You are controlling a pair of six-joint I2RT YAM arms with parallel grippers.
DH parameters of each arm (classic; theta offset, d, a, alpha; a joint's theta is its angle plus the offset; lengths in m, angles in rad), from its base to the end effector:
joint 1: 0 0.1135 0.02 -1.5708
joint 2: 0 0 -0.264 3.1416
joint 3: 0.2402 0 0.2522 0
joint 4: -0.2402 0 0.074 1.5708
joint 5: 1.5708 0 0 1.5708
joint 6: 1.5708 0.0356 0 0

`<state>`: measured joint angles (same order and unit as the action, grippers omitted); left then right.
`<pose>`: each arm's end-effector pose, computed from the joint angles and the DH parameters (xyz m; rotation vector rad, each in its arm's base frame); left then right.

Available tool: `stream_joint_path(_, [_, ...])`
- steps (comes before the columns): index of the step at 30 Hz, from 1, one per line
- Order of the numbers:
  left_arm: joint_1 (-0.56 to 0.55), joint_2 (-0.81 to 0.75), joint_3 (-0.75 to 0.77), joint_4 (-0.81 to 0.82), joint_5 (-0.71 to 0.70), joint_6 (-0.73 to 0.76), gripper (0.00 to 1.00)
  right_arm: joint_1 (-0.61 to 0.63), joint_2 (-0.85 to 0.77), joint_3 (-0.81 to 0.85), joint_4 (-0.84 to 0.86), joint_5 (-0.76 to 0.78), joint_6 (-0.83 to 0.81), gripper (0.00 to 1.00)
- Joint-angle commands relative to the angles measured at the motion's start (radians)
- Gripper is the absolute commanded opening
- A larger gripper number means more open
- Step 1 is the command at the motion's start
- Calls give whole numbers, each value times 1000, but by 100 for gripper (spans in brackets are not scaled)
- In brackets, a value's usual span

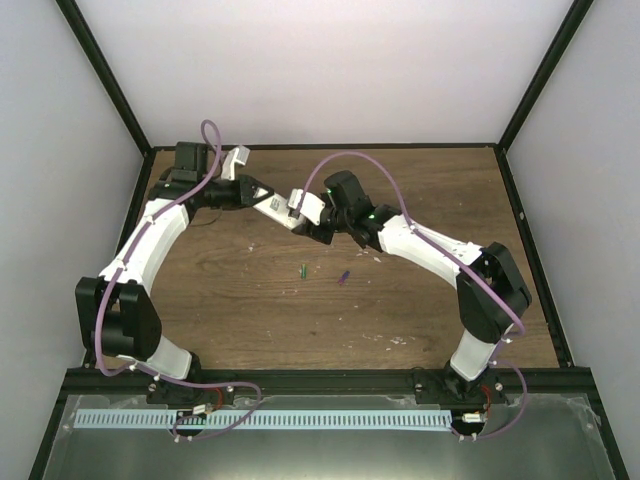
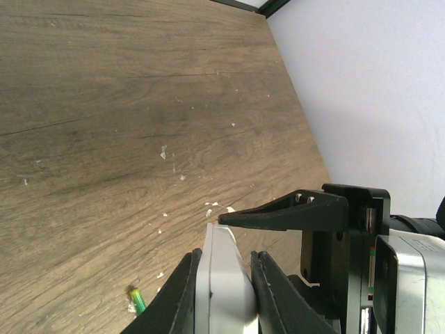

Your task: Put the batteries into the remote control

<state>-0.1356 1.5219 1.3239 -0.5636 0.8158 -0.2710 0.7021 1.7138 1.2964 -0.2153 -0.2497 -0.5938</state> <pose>0.3237 -0.0703 0.3199 0.2646 2.2854 -1.1531 0.2947 0.2608 0.2662 -1.4370 1.6669 0.3355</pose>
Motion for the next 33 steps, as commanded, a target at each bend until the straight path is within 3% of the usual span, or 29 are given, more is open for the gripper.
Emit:
stream_joint_path(1, [28,-35,69,9,-23,27,0,-68,8,-57,-187,135,-34,35])
stream_joint_path(33, [30,-19,83,3,-83,20,0,-111,-24,-110,-232,191,-41,43])
